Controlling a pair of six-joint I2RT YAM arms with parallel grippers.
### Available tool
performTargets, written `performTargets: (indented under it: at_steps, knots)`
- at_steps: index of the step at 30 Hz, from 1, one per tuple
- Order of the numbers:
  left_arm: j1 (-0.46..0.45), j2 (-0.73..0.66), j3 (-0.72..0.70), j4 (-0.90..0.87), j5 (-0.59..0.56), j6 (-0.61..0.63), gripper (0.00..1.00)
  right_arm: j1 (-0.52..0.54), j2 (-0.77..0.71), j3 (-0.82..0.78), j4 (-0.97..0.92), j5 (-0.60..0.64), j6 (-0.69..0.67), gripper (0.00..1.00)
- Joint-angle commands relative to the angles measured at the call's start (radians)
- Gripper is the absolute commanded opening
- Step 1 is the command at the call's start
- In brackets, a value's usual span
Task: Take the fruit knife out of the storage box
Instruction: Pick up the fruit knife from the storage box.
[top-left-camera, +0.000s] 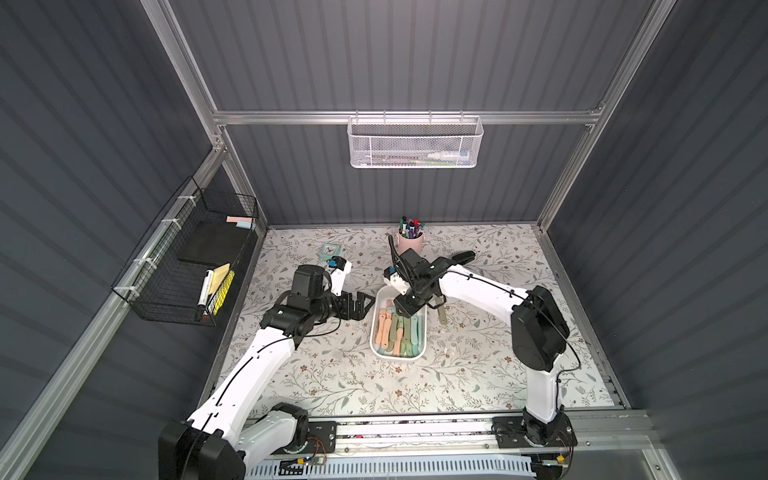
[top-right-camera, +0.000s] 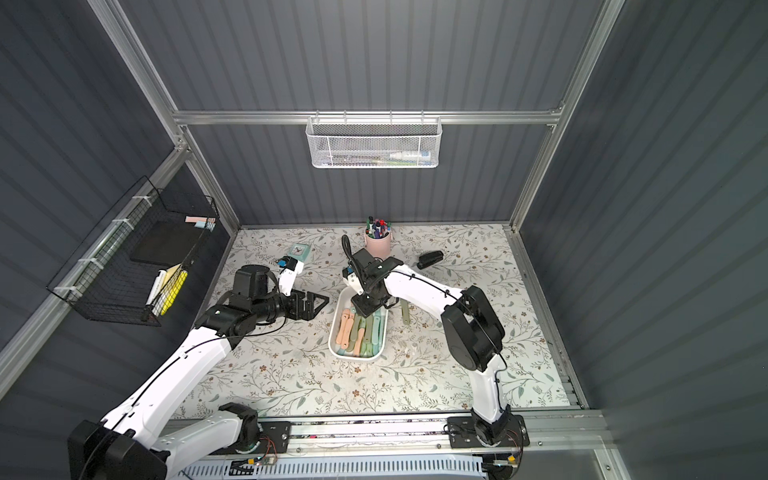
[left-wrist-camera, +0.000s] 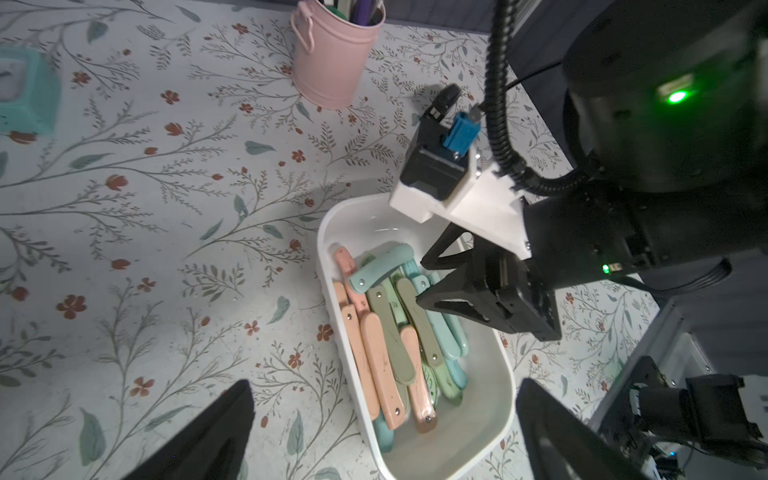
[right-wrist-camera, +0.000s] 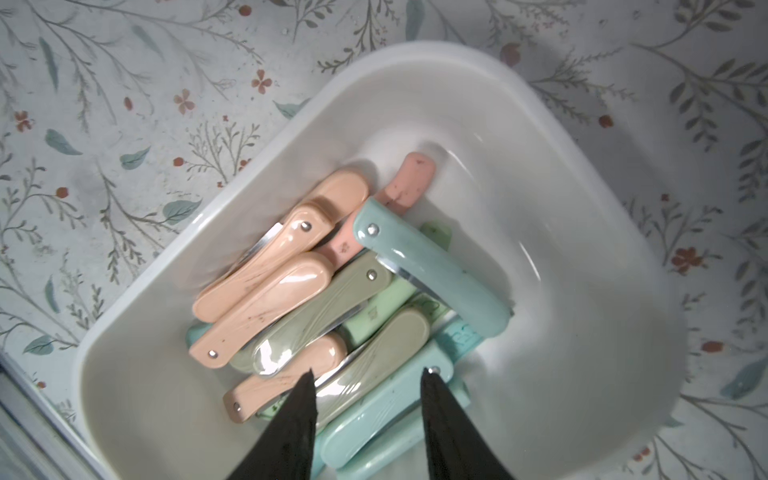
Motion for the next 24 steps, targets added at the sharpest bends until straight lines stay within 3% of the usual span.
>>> performTargets:
  at_steps: [1, 9, 24]
  knots:
    - [0.004, -0.045, 0.006, -0.015, -0.077, -0.012, 0.99, -0.005, 0.043, 0.039, -0.009, 0.034, -0.101, 0.49]
    - [0.004, -0.056, 0.008, -0.023, -0.083, -0.015, 0.99, -0.005, 0.085, 0.036, 0.047, 0.042, -0.221, 0.6]
    - [0.004, -0.066, 0.005, -0.014, -0.051, -0.004, 1.0, -0.011, 0.206, 0.139, -0.006, 0.116, -0.307, 0.62]
